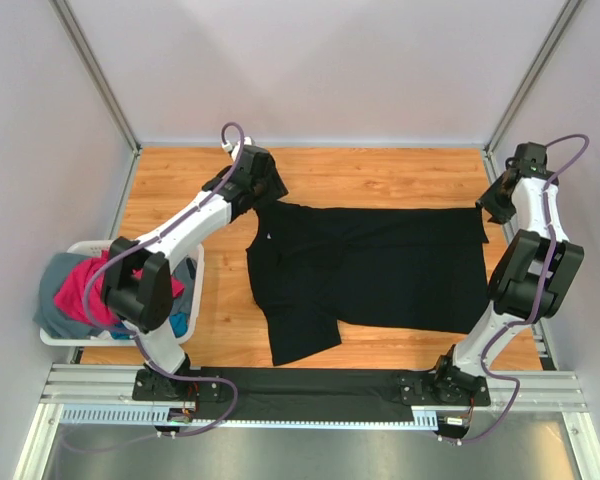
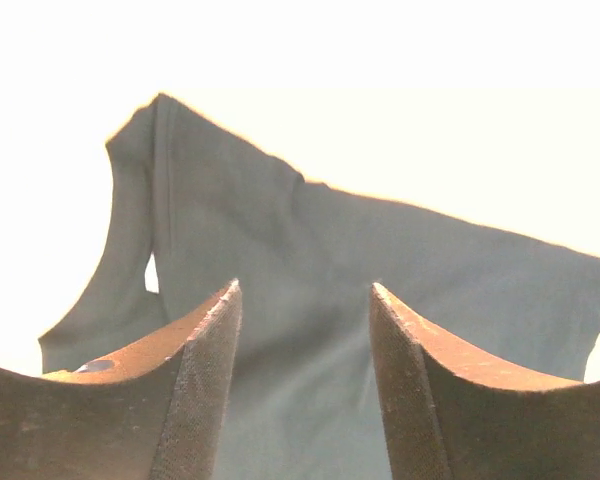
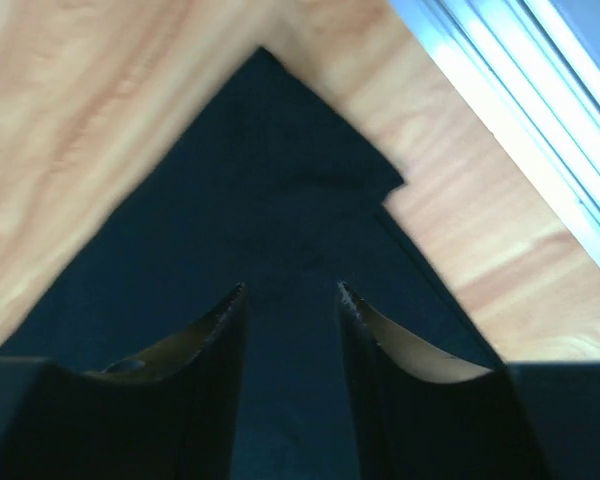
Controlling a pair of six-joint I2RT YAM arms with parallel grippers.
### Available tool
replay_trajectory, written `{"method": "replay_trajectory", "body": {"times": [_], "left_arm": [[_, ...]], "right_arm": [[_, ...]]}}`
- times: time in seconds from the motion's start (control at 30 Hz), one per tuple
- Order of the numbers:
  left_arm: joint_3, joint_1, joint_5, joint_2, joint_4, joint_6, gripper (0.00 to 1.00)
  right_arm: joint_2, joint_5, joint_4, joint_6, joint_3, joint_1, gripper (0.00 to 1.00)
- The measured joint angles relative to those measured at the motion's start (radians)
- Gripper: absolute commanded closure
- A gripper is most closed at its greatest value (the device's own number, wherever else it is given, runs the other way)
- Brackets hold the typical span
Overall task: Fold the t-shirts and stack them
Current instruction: Fold the tshirt
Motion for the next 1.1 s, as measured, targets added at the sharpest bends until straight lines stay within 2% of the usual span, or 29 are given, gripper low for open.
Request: {"method": "replay_trajectory", "body": {"times": [0.23, 0.33, 0.67, 1.1], "left_arm": [[0.065, 0.045, 0.001, 0.192, 0.031, 0.035, 0.62], [0.071, 0.045, 0.008, 0.276, 0.035, 0.037, 0.66], [0.171, 0.062, -0.035, 0.436, 0.019, -0.048, 0.76], [0.321, 0.109, -0.167, 0.513, -0.191, -0.31, 0.8]], "right_arm": [[-0.002, -0.106, 0.123, 0.014, -0.031, 0.073, 0.69], [0.037, -0.127, 0.15, 0.026, -0.04, 0.098, 0.72], [0.203, -0.134, 0.208, 0.052, -0.064, 0.101, 0.76], [0.28, -0.114, 0.207, 0.109, 0.019, 0.103, 0.77]]}}
